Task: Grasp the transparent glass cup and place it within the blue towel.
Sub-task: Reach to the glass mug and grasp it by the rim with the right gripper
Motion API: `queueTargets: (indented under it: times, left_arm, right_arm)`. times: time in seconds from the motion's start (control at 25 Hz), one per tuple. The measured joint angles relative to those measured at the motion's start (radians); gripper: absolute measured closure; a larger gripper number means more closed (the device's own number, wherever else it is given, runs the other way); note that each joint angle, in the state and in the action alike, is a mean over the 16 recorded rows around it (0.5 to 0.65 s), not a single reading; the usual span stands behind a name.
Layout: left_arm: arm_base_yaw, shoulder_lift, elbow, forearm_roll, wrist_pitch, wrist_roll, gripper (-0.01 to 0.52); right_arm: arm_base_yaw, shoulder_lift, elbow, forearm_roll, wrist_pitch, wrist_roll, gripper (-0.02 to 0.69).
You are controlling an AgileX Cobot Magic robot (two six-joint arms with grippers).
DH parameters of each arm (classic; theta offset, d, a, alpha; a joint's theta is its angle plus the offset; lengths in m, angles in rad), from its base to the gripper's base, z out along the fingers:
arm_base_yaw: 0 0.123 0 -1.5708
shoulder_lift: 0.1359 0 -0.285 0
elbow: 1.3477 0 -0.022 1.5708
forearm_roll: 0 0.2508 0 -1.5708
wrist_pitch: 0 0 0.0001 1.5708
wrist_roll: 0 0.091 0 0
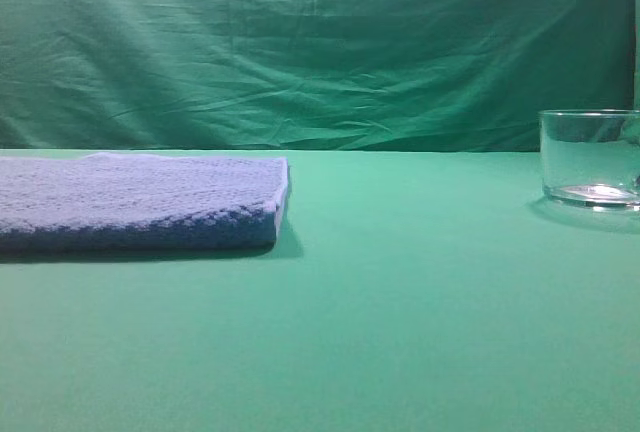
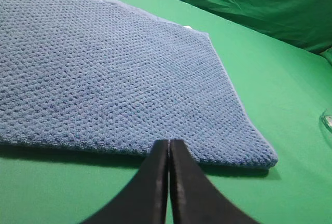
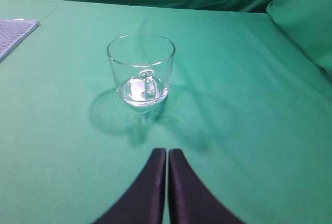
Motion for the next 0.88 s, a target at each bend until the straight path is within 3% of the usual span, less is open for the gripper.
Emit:
queueTargets:
  times: [0.88]
  left_arm:
    - [0.000, 0.000, 0.000, 0.000, 0.000, 0.000, 0.514]
  right_arm:
    - [0.000, 0.000, 0.000, 0.000, -0.001, 0.000, 0.665]
